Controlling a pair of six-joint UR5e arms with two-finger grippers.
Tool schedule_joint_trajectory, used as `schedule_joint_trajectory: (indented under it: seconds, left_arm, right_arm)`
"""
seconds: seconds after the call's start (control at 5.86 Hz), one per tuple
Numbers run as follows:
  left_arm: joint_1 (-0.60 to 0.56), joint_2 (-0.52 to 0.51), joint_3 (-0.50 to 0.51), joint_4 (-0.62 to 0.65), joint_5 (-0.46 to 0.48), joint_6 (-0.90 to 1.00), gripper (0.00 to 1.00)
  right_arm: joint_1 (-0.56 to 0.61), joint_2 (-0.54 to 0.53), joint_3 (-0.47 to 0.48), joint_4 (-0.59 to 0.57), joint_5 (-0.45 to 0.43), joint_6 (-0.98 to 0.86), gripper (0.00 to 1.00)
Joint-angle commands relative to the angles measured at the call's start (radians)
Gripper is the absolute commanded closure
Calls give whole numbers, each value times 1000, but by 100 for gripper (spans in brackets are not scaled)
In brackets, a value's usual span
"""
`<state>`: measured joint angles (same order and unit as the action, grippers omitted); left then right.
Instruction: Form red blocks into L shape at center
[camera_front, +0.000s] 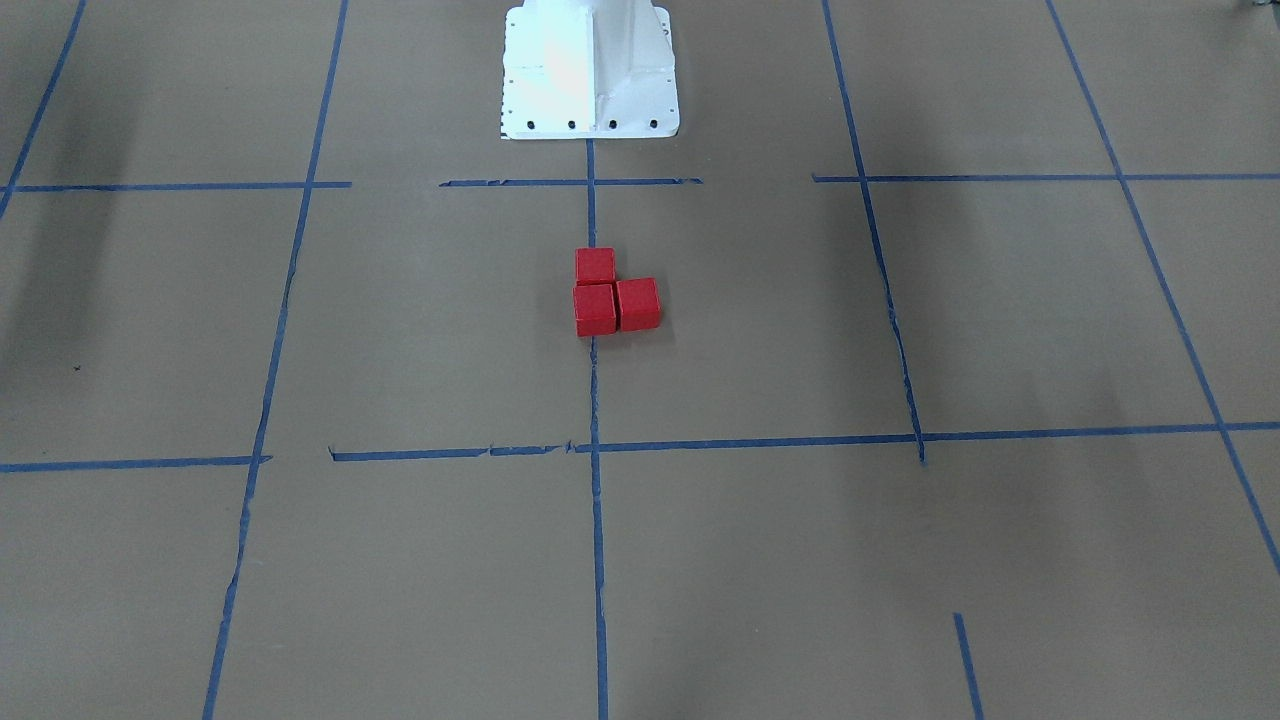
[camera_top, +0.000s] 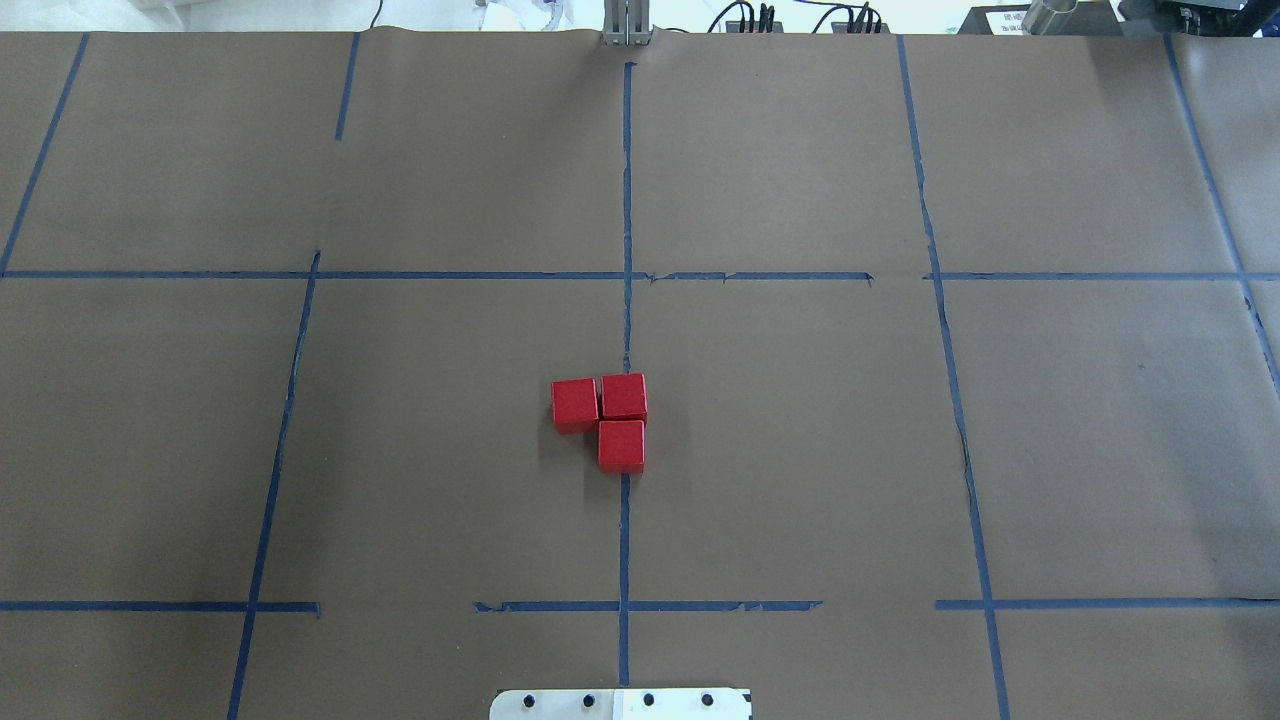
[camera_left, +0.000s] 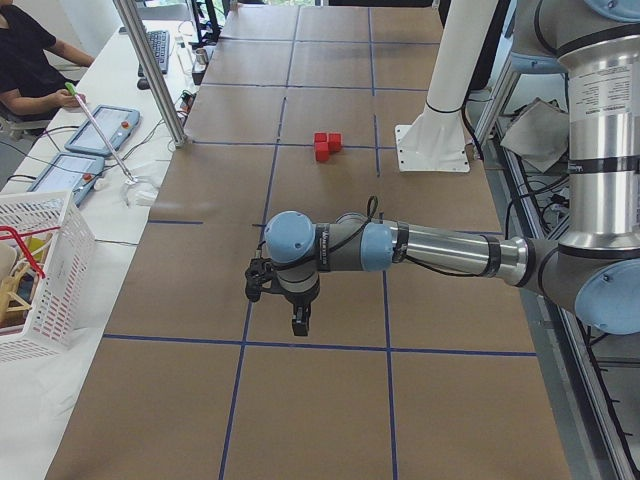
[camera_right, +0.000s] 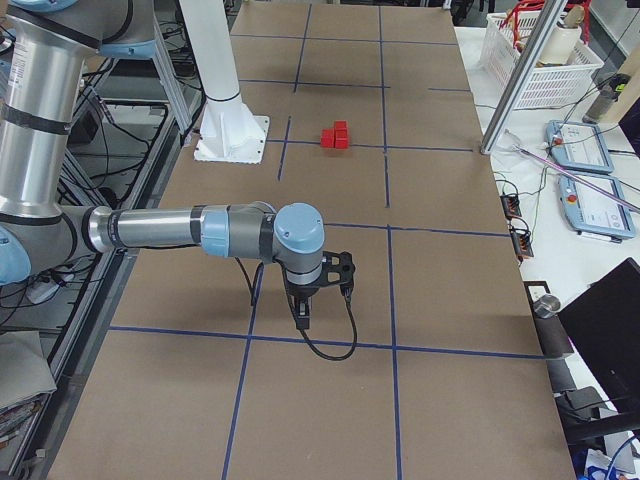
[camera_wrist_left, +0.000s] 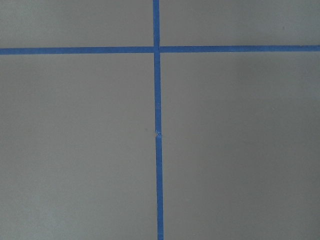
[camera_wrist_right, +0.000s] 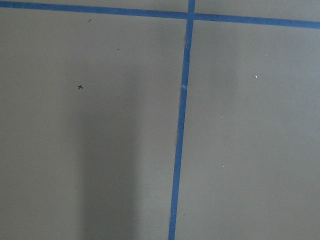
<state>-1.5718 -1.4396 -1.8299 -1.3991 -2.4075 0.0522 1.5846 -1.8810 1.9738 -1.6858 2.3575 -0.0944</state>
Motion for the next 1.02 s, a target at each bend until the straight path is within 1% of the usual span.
schedule_joint_trajectory:
  seconds: [0.0,0.85]
  left_arm:
    - [0,4,-2,0,4,-3,0]
    - [0,4,-11,-1,5,-3,0]
  right_arm:
    - [0,0,-1,0,0,5,0]
    - [-2,0,-3,0,0,5,0]
